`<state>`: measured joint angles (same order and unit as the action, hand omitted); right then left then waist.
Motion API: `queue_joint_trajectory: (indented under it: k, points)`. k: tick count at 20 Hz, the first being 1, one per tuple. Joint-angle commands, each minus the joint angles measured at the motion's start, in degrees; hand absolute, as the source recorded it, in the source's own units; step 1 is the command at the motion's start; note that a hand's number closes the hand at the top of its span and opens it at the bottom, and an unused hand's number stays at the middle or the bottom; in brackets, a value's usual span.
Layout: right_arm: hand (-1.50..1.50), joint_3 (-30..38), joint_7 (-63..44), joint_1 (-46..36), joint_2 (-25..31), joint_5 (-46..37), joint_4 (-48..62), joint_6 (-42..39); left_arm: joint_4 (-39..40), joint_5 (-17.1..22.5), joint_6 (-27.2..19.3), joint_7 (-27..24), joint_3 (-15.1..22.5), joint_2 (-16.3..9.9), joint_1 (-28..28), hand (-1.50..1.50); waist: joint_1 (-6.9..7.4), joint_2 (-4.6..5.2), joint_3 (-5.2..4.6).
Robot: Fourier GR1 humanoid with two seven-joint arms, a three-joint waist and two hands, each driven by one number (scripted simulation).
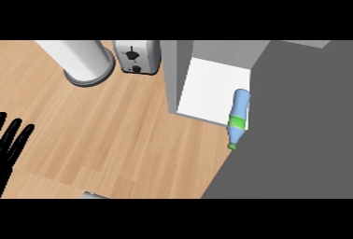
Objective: Pick up the bottled water, place it into the cabinet and close the cabinet
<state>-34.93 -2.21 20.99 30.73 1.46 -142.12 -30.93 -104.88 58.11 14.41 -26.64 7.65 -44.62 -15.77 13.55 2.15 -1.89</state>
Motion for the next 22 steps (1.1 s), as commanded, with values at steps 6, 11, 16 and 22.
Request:
queue_joint_trajectory:
  k: [6,11,16,22]
  points:
    - [1.5,-7.3,-3.6,-1.1,-4.3,5.6,2.0,-0.2,0.3,0.3,1.6,0.3,-0.2,-0.6,1.2,-1.5,1.9,2.34,0.27]
    - [1.5,-4.8,-3.6,-1.0,-6.0,8.0,3.6,1.3,0.4,0.5,2.0,0.0,-1.1,-0.7,1.8,-1.5,3.02,2.83,0.49]
    - [1.5,-1.3,-5.1,-2.1,-7.5,7.5,4.1,3.4,1.2,0.6,2.4,0.0,-1.6,-1.0,2.0,-1.5,2.63,2.68,0.4]
    - [1.5,3.4,-10.8,-9.9,-7.5,4.9,6.4,3.9,1.4,1.0,2.9,0.5,-1.0,-0.8,2.2,-1.5,2.73,2.14,0.39]
